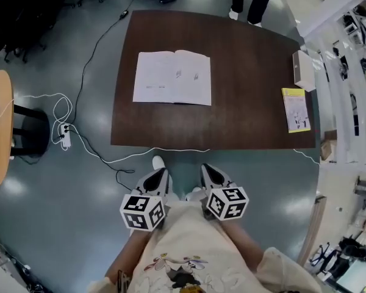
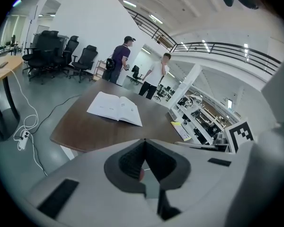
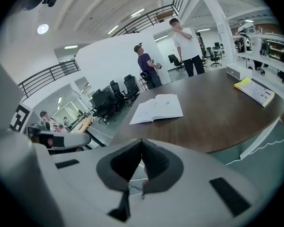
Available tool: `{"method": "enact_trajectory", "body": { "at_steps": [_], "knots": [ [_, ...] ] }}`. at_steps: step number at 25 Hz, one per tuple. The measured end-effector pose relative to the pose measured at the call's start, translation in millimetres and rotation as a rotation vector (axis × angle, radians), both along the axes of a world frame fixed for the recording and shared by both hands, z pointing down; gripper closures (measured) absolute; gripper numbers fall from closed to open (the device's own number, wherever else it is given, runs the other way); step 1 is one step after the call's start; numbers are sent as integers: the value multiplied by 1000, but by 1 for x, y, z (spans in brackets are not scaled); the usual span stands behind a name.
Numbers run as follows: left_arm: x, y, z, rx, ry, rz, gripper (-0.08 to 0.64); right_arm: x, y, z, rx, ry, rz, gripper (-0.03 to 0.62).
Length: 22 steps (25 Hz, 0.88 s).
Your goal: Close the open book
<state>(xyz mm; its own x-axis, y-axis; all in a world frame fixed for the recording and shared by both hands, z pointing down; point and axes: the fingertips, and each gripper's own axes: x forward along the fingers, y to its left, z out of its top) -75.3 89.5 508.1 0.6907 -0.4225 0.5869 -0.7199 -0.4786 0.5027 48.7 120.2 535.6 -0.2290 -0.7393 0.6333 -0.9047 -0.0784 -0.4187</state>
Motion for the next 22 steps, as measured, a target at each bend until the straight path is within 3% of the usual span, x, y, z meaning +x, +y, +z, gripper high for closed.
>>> {"method": "enact_trajectory", "body": {
  "at_steps": [5,9,12,17,20,22],
  "knots": [
    [-8,-40,-5,11,23,55,554,-6,-42,1,-3,-1,53,586],
    [-7,-60,-1,10,20,87,554,-9,-66,11,-22,-67,95,586],
    [-4,-74,2,12,7,88,554,-7,-85,15,-18,-83,81,586],
    [9,-97,6,36,-27,98,554,6,-118,36,-17,-231,84,584],
    [15,-107,6,36,-45,88,554,11,-130,48,-22,-263,63,583],
    [20,-113,5,37,-54,74,554,14,-136,53,-24,-287,41,552]
  ]
}}
